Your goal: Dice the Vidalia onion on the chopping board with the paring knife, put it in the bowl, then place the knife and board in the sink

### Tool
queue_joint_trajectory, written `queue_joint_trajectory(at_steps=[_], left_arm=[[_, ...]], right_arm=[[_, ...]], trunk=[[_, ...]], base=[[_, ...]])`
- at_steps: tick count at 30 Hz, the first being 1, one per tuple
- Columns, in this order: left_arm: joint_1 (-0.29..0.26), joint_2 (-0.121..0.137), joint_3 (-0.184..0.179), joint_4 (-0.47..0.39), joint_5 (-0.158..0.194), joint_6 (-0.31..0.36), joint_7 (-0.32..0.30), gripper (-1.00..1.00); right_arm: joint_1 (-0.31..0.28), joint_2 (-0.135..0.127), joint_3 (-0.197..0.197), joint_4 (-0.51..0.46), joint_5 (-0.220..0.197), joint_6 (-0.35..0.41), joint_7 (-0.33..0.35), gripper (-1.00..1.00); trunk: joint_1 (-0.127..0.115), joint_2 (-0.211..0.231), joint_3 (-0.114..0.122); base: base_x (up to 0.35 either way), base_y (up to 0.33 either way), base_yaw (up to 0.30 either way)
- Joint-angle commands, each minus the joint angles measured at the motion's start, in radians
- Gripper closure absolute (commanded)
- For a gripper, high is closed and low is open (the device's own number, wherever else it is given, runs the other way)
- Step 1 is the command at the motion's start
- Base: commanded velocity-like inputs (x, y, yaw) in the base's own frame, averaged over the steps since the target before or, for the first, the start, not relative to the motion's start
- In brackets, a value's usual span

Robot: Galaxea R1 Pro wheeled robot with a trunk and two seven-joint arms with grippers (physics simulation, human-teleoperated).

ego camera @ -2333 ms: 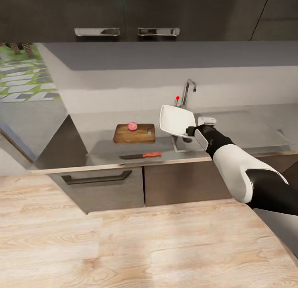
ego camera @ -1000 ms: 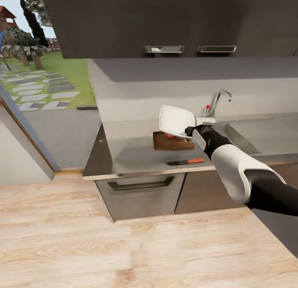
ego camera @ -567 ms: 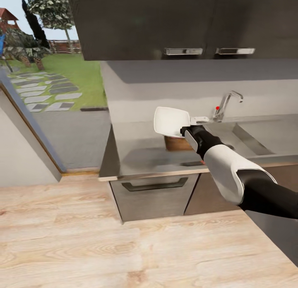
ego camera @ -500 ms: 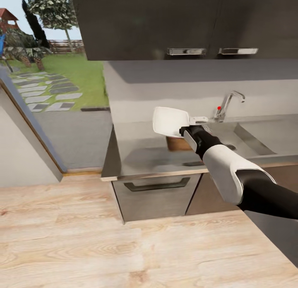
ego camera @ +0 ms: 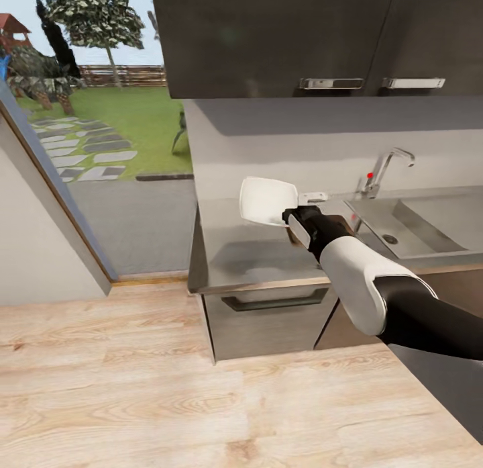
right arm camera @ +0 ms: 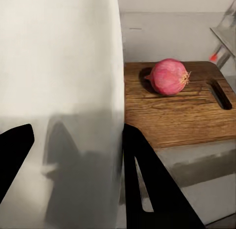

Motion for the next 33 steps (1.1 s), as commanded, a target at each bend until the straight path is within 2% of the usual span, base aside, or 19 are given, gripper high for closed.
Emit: queue_joint_trajectory(at_steps=[1, 8, 21, 28, 33], left_arm=[[-0.001, 0.0, -0.009, 0.0, 0.005, -0.003, 0.006, -1.0], [-0.001, 0.001, -0.009, 0.0, 0.004, -0.004, 0.006, -1.0], [-0.001, 0.007, -0.01, 0.0, 0.004, -0.003, 0.006, -1.0], [-0.001, 0.013, -0.009, 0.0, 0.004, -0.003, 0.006, -1.0], [-0.001, 0.014, -0.009, 0.0, 0.004, -0.003, 0.006, -1.0]], right_arm=[[-0.001, 0.001, -0.005, 0.004, 0.009, 0.007, 0.0, 1.0], [-0.001, 0.002, -0.005, 0.095, 0.012, 0.0, 0.012, 1.0], [0.032, 0.01, -0.003, 0.13, 0.038, -0.032, 0.016, 1.0], [0.033, 0.01, 0.001, 0.126, 0.134, -0.03, 0.013, 1.0], [0.033, 0.01, 0.001, 0.12, 0.151, -0.029, 0.012, 1.0]], trunk=[[0.0, -0.002, -0.002], [0.0, -0.002, -0.002], [0.0, -0.002, -0.018], [0.0, -0.002, -0.029], [0.0, -0.002, -0.036]], base=[[0.0, 0.029, 0.0], [0.0, 0.008, 0.0], [0.0, 0.0, 0.0], [0.056, 0.0, 0.0], [0.2, 0.0, 0.0]])
